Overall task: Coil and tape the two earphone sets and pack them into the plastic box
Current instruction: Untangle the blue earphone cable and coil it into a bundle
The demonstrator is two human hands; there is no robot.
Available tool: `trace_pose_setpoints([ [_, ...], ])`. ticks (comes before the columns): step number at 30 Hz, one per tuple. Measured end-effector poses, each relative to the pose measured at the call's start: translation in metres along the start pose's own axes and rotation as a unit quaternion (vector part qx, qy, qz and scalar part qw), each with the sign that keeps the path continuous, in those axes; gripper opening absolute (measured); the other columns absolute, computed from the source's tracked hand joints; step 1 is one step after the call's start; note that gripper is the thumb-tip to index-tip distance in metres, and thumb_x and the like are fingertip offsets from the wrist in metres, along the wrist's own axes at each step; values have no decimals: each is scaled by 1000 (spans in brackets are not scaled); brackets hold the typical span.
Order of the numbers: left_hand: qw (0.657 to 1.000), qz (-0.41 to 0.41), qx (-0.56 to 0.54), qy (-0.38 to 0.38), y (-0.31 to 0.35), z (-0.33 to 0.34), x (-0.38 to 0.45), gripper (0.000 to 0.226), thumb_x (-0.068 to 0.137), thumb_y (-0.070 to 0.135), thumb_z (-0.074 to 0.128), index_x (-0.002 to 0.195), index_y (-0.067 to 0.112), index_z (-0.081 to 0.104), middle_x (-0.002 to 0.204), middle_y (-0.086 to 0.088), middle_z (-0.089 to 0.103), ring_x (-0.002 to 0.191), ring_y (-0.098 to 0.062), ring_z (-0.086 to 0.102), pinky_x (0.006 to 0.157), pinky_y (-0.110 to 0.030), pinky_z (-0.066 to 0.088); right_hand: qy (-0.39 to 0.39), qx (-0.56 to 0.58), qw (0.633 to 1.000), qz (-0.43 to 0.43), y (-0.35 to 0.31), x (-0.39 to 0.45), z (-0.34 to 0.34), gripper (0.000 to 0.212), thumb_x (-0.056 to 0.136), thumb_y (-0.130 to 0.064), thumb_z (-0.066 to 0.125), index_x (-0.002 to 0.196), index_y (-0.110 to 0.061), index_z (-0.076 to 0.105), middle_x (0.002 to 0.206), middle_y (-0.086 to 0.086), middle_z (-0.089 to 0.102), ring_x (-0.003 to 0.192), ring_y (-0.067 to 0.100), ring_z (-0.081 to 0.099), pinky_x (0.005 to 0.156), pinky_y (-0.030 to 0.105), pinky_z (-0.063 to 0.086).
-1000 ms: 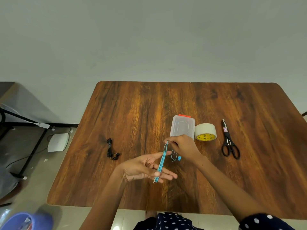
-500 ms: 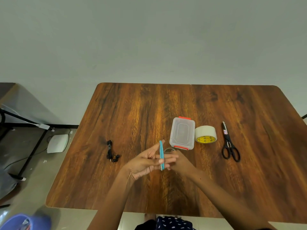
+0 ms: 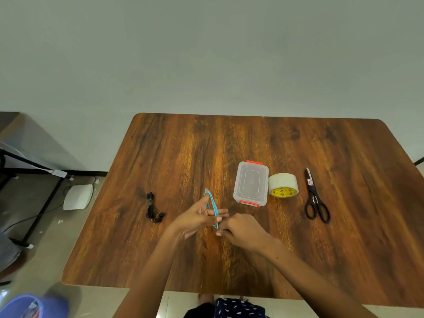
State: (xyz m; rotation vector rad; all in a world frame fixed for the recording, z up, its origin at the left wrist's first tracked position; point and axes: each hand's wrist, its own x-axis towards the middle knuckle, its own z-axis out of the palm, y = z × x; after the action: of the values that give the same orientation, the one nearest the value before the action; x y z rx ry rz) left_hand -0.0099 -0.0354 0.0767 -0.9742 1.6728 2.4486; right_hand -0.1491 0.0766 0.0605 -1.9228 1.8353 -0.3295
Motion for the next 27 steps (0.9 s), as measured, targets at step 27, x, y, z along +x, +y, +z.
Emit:
trace_pose_setpoints([
  [27, 944, -22, -68, -323, -9, -3, -29, 77, 92, -2, 55, 147, 36, 16, 136, -19, 53, 123, -23, 56, 100, -28, 46, 68, 328, 942, 14, 40, 22, -45, 8, 83, -12, 70, 88, -9, 75, 84, 2, 73, 80, 13, 67, 72, 25, 51],
])
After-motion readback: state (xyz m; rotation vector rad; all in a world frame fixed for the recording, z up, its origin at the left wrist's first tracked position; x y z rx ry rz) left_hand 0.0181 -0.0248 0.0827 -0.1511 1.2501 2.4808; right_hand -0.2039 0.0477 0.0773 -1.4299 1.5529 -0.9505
